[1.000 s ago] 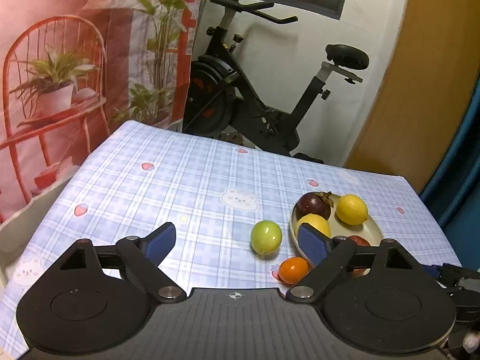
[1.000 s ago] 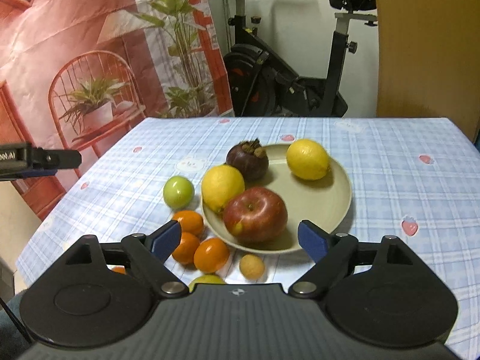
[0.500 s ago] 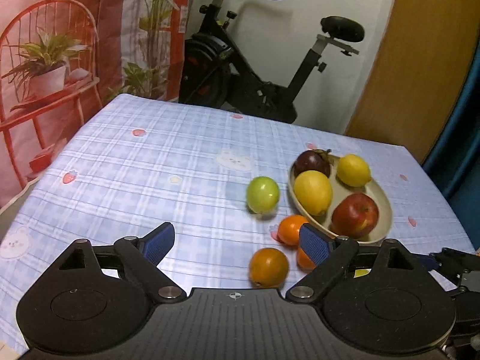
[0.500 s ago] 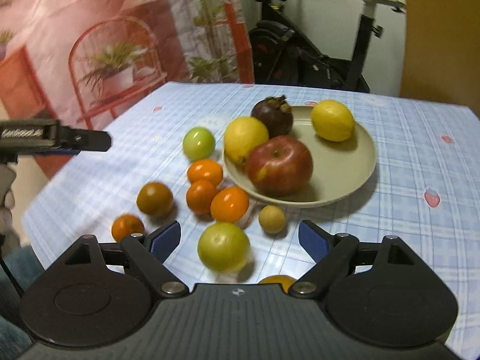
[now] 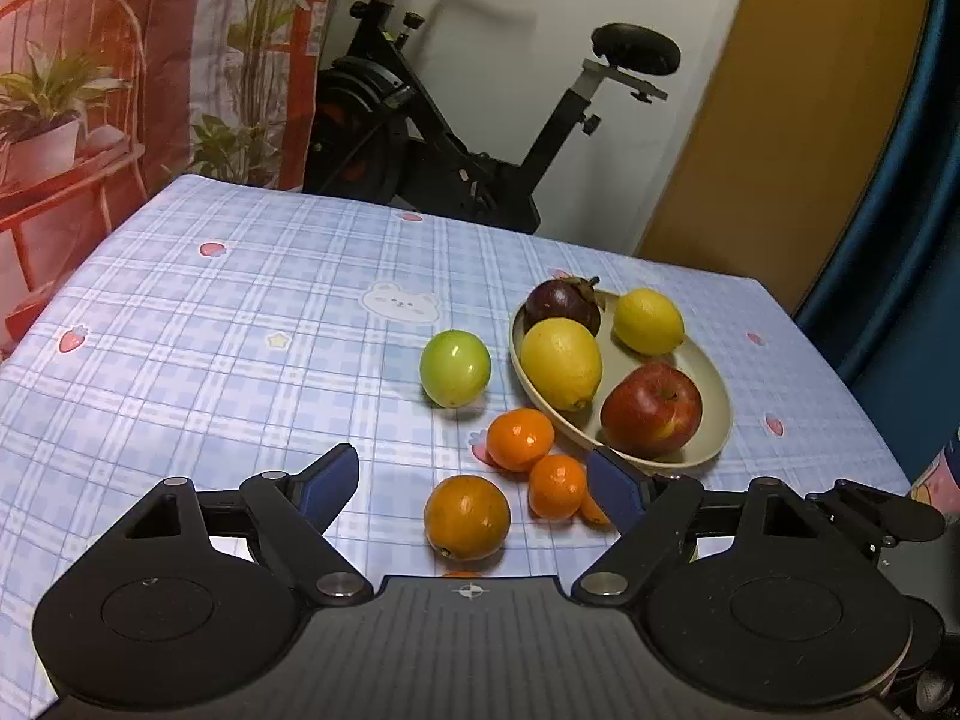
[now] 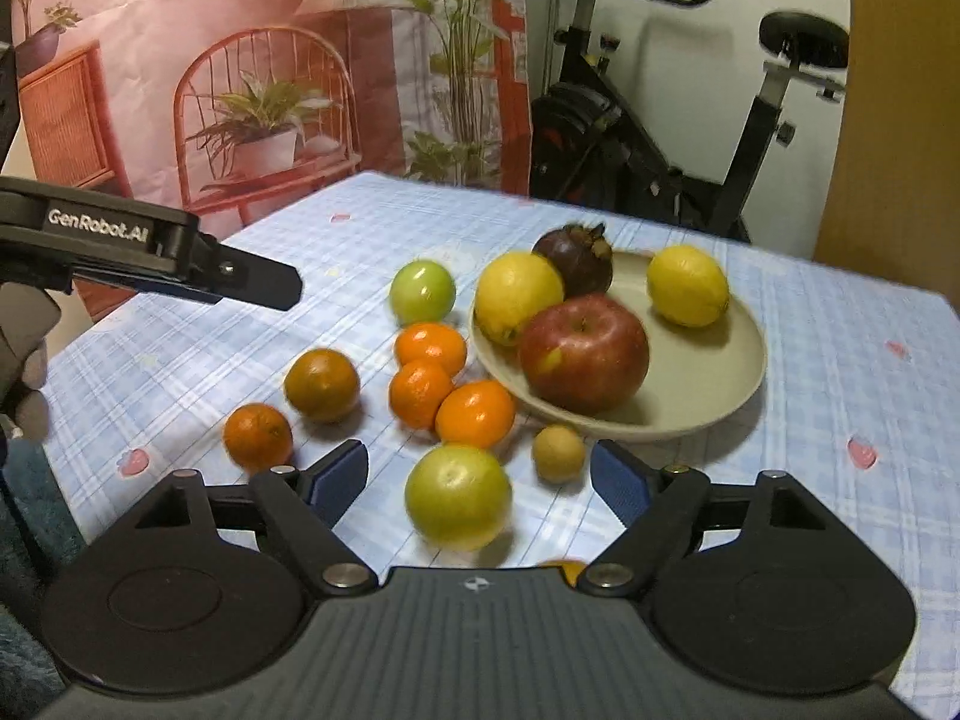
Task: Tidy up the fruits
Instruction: 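Move the open left gripper to the pale green round fruit, then close the left gripper on the pale green fruit and lift it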
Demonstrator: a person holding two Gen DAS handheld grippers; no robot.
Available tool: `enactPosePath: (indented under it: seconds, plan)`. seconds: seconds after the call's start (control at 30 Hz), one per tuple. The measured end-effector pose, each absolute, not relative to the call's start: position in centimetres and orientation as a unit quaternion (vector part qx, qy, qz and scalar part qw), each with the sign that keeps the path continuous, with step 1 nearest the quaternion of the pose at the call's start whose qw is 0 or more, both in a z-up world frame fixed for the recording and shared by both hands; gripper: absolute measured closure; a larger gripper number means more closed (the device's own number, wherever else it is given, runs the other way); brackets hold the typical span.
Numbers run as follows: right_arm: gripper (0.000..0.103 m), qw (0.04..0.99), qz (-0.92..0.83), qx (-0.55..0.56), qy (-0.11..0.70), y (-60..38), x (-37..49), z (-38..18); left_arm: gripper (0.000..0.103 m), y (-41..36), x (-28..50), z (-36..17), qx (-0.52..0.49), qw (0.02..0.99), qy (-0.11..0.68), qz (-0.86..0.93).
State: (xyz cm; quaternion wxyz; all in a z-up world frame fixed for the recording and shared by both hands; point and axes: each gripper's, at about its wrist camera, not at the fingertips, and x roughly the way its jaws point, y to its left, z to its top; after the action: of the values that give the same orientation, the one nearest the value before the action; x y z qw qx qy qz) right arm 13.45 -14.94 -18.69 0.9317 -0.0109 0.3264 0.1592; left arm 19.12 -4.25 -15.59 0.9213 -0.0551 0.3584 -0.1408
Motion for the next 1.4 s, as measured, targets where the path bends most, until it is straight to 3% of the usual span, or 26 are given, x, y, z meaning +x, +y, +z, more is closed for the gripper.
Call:
enactPosePath:
  seconds: [0.1,0.27,0.5,0.57,0.7,0.77,0.87,1.4]
  plan:
    - [0.018,0.924,0.162,-0.013,0.346,-15.0,14.0,-18.9,0.018,-4.6,19.3,-15.7,-0.051,0.919,0.364,-0.146]
    - [0.005,0.921,0.164,0.003,0.354,-15.8,14.5,-19.0,0.018,-5.4,19.7,-15.9,-0.042,0.909,0.382,-0.165]
    - [0.004,0.920,0.147,0.010,0.362,-16.3,14.8,-19.5,0.018,-7.0,19.8,-16.4,-0.020,0.898,0.397,-0.190]
    - [0.009,0.919,0.156,0.009,0.362,-16.4,14.7,-19.7,0.021,-7.5,19.7,-16.6,-0.015,0.894,0.401,-0.200]
    - [0.029,0.918,0.169,-0.013,0.358,-15.8,14.4,-19.8,0.052,-8.3,19.9,-17.2,-0.033,0.876,0.417,-0.240]
    - [0.040,0.916,0.180,-0.017,0.359,-15.6,14.4,-20.0,0.052,-8.7,20.0,-17.6,-0.041,0.867,0.426,-0.257]
    - [0.047,0.913,0.189,-0.019,0.360,-15.4,14.5,-20.3,0.052,-9.5,20.2,-18.0,-0.052,0.852,0.440,-0.279]
    - [0.053,0.907,0.205,0.021,0.368,-15.6,15.6,-21.1,0.056,-11.0,21.8,-21.6,-0.079,0.818,0.487,-0.297]
